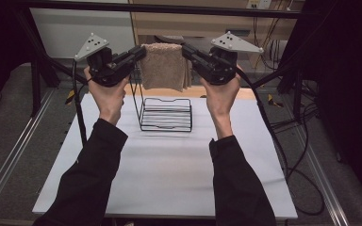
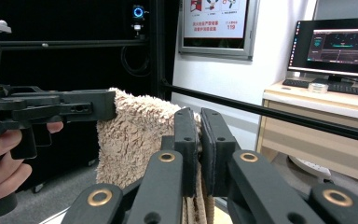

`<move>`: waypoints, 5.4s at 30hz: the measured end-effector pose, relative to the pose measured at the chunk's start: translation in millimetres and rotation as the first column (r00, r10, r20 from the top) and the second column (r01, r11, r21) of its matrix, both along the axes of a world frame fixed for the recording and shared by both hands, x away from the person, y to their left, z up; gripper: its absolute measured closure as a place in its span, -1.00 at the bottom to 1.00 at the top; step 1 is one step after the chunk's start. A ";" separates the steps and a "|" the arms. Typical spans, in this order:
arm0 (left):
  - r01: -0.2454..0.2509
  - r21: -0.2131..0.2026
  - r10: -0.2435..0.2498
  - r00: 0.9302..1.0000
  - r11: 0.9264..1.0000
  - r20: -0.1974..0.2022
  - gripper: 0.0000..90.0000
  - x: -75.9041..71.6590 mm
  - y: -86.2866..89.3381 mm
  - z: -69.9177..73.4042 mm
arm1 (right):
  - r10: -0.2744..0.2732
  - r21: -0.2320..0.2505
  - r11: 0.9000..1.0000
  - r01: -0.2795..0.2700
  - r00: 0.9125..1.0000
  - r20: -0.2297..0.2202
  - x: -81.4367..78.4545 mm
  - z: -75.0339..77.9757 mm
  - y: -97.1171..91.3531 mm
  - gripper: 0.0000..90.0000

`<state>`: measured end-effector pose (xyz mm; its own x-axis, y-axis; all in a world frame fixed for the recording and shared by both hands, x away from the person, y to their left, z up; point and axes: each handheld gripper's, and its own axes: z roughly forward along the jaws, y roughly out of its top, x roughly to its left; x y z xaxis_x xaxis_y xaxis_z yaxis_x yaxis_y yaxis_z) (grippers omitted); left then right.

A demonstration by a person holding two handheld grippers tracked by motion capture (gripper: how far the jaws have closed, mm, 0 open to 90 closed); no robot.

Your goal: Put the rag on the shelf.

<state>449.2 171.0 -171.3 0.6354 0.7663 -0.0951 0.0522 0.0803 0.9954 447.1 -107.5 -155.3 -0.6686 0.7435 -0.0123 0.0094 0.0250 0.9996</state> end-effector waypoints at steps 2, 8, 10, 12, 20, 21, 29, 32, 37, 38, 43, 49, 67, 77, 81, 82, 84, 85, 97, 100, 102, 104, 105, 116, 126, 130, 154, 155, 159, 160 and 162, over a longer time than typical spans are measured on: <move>-0.004 0.001 0.004 1.000 1.000 0.001 0.87 2.2 -0.3 1.8 | -0.002 0.000 1.000 0.002 1.000 0.003 1.3 1.0 0.4 0.91; -0.011 0.009 0.011 1.000 1.000 0.003 0.86 9.8 -1.0 7.7 | -0.004 0.003 1.000 0.004 1.000 0.005 7.8 5.5 0.9 0.91; -0.016 0.012 0.016 1.000 1.000 0.004 0.86 12.6 -1.6 9.1 | -0.007 0.002 1.000 0.007 1.000 0.006 10.7 6.8 1.0 0.91; -0.018 0.013 0.018 1.000 1.000 0.004 0.87 15.4 -2.4 10.2 | -0.013 0.000 1.000 0.013 1.000 0.005 15.3 8.4 1.2 0.91; -0.028 0.027 0.028 1.000 0.999 -0.002 0.86 29.3 -3.7 12.2 | -0.021 0.002 1.000 0.021 1.000 0.001 25.9 8.9 1.7 0.91; -0.030 0.026 0.030 1.000 0.999 -0.004 0.86 31.6 -3.6 12.1 | -0.023 0.000 1.000 0.023 1.000 0.001 27.7 8.4 1.9 0.91; -0.039 0.030 0.040 0.999 0.999 -0.017 0.86 46.4 -3.3 7.9 | -0.032 -0.006 0.999 0.032 0.999 -0.019 45.2 4.7 4.8 0.91; -0.048 0.039 0.049 0.999 0.998 -0.021 0.86 51.6 -3.6 6.6 | -0.035 -0.007 0.999 0.035 0.999 -0.023 51.4 3.4 5.9 0.91; -0.052 0.040 0.053 0.998 0.998 -0.028 0.86 59.2 -2.7 2.5 | -0.039 -0.011 0.999 0.039 0.999 -0.033 60.9 -0.2 7.8 0.91; -0.054 0.048 0.056 0.998 0.997 -0.028 0.86 60.8 -2.8 1.5 | -0.039 -0.011 0.999 0.039 0.999 -0.033 60.9 -0.2 7.8 0.91; -0.065 0.055 0.067 0.997 0.996 -0.036 0.86 66.5 -2.7 -3.9 | -0.046 -0.024 0.999 0.044 0.998 -0.049 70.2 -4.9 10.5 0.91; -0.073 0.070 0.076 0.996 0.995 -0.039 0.86 71.4 -2.8 -9.0 | -0.041 -0.023 0.999 0.040 0.998 -0.056 76.1 -9.4 11.2 0.91; -0.042 0.102 0.049 0.997 0.994 -0.067 0.86 64.9 -1.6 -35.4 | -0.024 -0.042 0.999 0.019 0.993 -0.112 74.3 -41.1 7.9 0.91; -0.021 0.110 0.030 0.996 0.994 -0.082 0.86 57.4 1.0 -49.1 | -0.016 -0.059 0.998 0.009 0.992 -0.124 69.1 -52.1 7.9 0.91; -0.011 0.116 0.021 0.997 0.993 -0.079 0.86 52.9 2.3 -49.8 | -0.010 -0.066 0.998 0.002 0.993 -0.116 64.0 -52.3 7.7 0.91; -0.010 0.115 0.018 0.997 0.993 -0.075 0.86 51.4 2.8 -49.9 | -0.010 -0.066 0.998 0.002 0.993 -0.116 64.0 -52.3 7.7 0.91; -0.005 0.115 0.014 0.997 0.993 -0.072 0.86 48.7 3.4 -50.5 | -0.005 -0.063 0.998 -0.002 0.994 -0.111 60.8 -52.0 7.7 0.91; -0.003 0.113 0.011 0.997 0.994 -0.073 0.86 47.7 3.8 -51.0 | -0.004 -0.066 0.998 -0.002 0.995 -0.103 58.3 -51.7 7.8 0.91; 0.022 0.119 -0.012 0.997 0.993 -0.079 0.85 34.8 7.0 -54.7 | 0.021 -0.094 0.995 -0.028 0.997 -0.077 41.6 -56.1 7.2 0.90; 0.031 0.120 -0.020 0.996 0.992 -0.088 0.85 32.1 7.4 -56.6 | 0.021 -0.100 0.995 -0.028 0.997 -0.079 39.3 -57.6 6.8 0.89; 0.039 0.123 -0.027 0.995 0.992 -0.096 0.85 30.7 7.8 -57.8 | 0.024 -0.111 0.993 -0.033 0.996 -0.082 36.0 -60.3 6.0 0.89; 0.042 0.131 -0.029 0.994 0.991 -0.101 0.85 29.3 7.6 -59.1 | 0.025 -0.115 0.993 -0.034 0.996 -0.083 34.9 -61.4 5.8 0.89; 0.044 0.135 -0.030 0.994 0.990 -0.105 0.85 28.5 7.5 -59.6 | 0.027 -0.117 0.993 -0.037 0.996 -0.086 33.7 -62.3 5.5 0.89; 0.053 0.169 -0.028 0.989 0.984 -0.145 0.81 20.4 8.0 -68.1 | 0.048 -0.150 0.987 -0.063 0.993 -0.103 25.4 -71.2 5.0 0.88; 0.057 0.138 -0.035 0.987 0.989 -0.159 0.63 9.0 14.9 -55.7 | 0.048 -0.160 0.985 -0.066 0.992 -0.113 23.3 -76.8 4.3 0.88; 0.049 0.132 -0.026 0.986 0.990 -0.166 0.69 7.7 12.4 -43.7 | 0.051 -0.163 0.984 -0.070 0.992 -0.117 22.7 -79.4 4.1 0.88; 0.092 0.244 -0.016 0.954 0.965 -0.298 0.99 18.6 -0.4 -61.6 | 0.084 -0.178 0.977 -0.113 0.983 -0.163 21.1 -87.8 4.9 0.69; 0.094 0.249 -0.015 0.954 0.964 -0.299 0.99 18.5 -1.2 -62.8 | 0.089 -0.173 0.978 -0.117 0.983 -0.164 20.4 -87.2 4.6 0.67; 0.102 0.261 -0.018 0.952 0.960 -0.306 0.99 18.3 -3.2 -68.9 | 0.113 -0.146 0.980 -0.136 0.981 -0.158 17.5 -83.9 2.1 0.60; 0.101 0.262 -0.016 0.951 0.960 -0.308 0.99 18.5 -3.4 -70.9 | 0.113 -0.146 0.980 -0.136 0.981 -0.158 17.5 -83.9 2.1 0.60; 0.103 0.262 -0.016 0.949 0.960 -0.316 0.99 19.1 -3.6 -75.0 | 0.124 -0.132 0.980 -0.146 0.978 -0.166 17.1 -82.1 0.7 0.66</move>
